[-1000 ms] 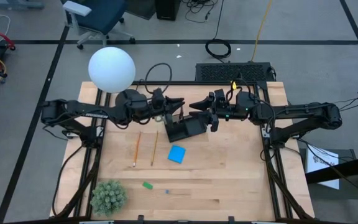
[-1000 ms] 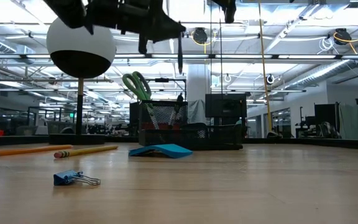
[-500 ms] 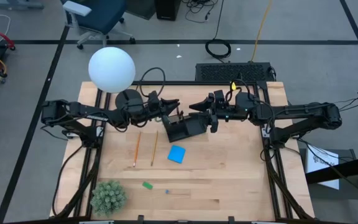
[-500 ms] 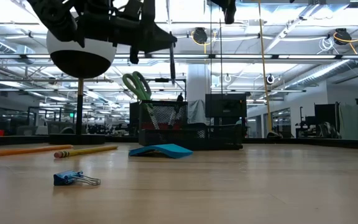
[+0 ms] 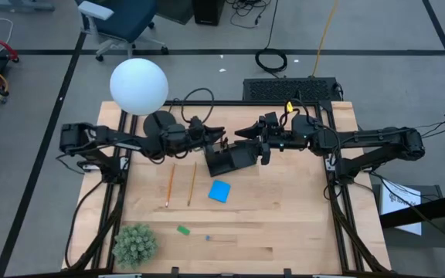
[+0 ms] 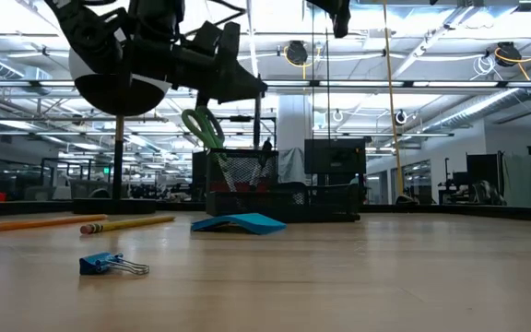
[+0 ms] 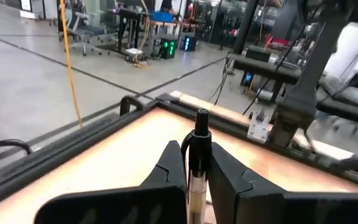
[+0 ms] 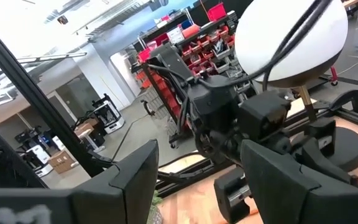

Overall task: Pick and place office supplies into organizer
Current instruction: Put the black pen into the black desk organizer

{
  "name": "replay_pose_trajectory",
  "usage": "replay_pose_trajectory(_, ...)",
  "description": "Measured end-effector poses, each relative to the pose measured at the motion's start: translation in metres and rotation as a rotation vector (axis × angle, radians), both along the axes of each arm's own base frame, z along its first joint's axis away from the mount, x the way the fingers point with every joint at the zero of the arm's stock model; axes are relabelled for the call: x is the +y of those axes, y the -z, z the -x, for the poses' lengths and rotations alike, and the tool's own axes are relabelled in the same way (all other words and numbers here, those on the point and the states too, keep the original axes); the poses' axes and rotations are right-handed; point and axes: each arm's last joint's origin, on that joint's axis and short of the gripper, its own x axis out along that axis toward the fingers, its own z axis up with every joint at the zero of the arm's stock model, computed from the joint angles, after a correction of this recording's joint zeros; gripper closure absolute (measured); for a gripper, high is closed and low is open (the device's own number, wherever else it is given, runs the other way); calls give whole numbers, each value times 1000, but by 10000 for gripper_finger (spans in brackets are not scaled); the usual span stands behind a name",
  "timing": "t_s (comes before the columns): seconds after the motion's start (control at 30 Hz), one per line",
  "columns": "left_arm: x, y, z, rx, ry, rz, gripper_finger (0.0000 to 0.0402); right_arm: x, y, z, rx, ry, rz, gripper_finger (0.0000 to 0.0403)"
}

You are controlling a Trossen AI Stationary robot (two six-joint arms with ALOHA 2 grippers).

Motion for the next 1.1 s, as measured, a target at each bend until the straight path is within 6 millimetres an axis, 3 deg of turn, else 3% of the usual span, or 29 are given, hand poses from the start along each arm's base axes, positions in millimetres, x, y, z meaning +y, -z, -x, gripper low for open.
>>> replay_pose_trajectory(0.4,-1,17,-11,-20,54,24,386,0,1,0,6,-2,-18,186)
replay_pose_trajectory(0.8,-1,21,-12,-8,65,37,386,0,1,0,6,-4,-17,186)
replay_pose_trajectory(1.1,-1,27,-12,43,42,56,317,0,1,-1,9,-2,-16,186)
